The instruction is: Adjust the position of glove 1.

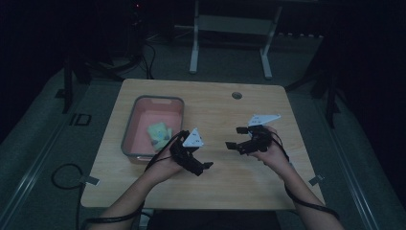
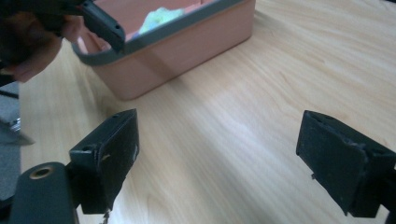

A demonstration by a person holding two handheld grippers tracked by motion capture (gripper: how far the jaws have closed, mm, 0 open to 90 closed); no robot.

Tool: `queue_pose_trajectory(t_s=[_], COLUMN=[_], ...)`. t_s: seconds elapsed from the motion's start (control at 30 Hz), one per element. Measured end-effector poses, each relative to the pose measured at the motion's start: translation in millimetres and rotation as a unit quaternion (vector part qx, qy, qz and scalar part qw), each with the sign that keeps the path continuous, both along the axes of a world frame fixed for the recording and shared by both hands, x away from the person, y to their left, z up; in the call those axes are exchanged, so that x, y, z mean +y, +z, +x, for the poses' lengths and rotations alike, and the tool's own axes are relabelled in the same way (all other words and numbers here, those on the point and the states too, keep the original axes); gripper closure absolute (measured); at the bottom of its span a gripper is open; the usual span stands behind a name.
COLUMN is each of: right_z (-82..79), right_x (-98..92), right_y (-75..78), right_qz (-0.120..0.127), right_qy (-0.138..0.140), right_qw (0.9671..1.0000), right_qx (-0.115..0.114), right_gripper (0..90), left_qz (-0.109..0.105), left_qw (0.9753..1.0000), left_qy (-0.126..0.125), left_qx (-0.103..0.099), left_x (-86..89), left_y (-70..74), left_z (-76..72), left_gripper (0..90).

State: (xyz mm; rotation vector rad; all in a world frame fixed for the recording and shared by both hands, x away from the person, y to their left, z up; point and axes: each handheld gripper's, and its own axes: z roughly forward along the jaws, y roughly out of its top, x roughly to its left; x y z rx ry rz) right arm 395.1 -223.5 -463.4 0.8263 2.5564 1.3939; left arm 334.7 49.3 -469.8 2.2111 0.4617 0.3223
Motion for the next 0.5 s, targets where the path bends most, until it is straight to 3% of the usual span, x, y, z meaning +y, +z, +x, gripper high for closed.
queue_pose_trajectory(t_s=[0.2, 0.5], right_z=[-7.9, -15.6], right_x=[-22.6, -53.4], right_y=[-8.0, -23.0], right_qz=[0.011, -0.016], right_qy=[-0.014, -0.061], right_qw=[0.9998, 0.9978], right_qx=[0.001, -0.018], right_gripper=[14.6, 26.8], left_qz=[-0.006, -0.008], left_qw=[0.9999, 0.9998], left_qy=[-0.009, -0.016], left_qx=[0.002, -0.006], left_x=[-10.7, -20.6], left_y=[-8.9, -35.1], left_z=[-5.0, -15.4], left_gripper=[2.0, 2.0])
